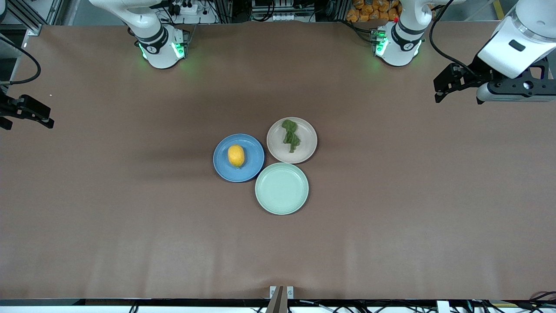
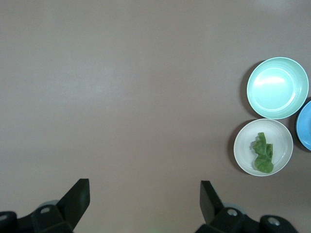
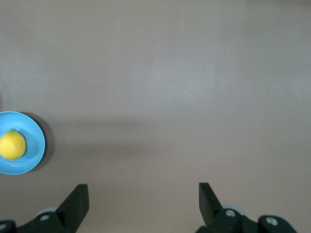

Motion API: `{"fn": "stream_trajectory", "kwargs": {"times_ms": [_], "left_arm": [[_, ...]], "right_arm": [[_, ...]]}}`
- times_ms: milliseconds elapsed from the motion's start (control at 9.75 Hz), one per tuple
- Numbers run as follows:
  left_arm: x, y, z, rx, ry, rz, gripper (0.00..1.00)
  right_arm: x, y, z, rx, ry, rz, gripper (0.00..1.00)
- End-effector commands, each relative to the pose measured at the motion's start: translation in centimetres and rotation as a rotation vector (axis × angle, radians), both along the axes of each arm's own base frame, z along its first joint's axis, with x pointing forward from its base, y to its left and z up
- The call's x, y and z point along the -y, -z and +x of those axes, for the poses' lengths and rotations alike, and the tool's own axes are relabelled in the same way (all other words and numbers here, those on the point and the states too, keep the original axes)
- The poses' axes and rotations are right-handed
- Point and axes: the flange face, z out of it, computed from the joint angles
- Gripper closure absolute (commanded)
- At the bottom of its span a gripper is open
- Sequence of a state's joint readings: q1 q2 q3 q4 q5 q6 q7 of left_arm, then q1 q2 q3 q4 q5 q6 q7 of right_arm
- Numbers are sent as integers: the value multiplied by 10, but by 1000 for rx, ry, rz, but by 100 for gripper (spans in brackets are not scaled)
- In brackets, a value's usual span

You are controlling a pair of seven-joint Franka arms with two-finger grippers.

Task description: Pick lemon and lettuce from blue and beige plates

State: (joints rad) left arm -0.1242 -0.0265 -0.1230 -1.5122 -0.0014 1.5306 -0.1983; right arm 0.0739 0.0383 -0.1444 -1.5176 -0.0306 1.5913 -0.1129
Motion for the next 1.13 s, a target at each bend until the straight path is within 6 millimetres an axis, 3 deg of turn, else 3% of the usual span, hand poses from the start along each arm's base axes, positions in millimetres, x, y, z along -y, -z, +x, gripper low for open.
{"fn": "stream_trajectory", "kwargs": {"times_ms": [0,1026], "left_arm": [[0,-8,-6,-2,28,-17,0],[9,-3,-5,-14,37,-23,0]], "right_arm": [[4,-3,2,-5,8,-6,0],[8,-3,2,-6,52,-2,0]]}}
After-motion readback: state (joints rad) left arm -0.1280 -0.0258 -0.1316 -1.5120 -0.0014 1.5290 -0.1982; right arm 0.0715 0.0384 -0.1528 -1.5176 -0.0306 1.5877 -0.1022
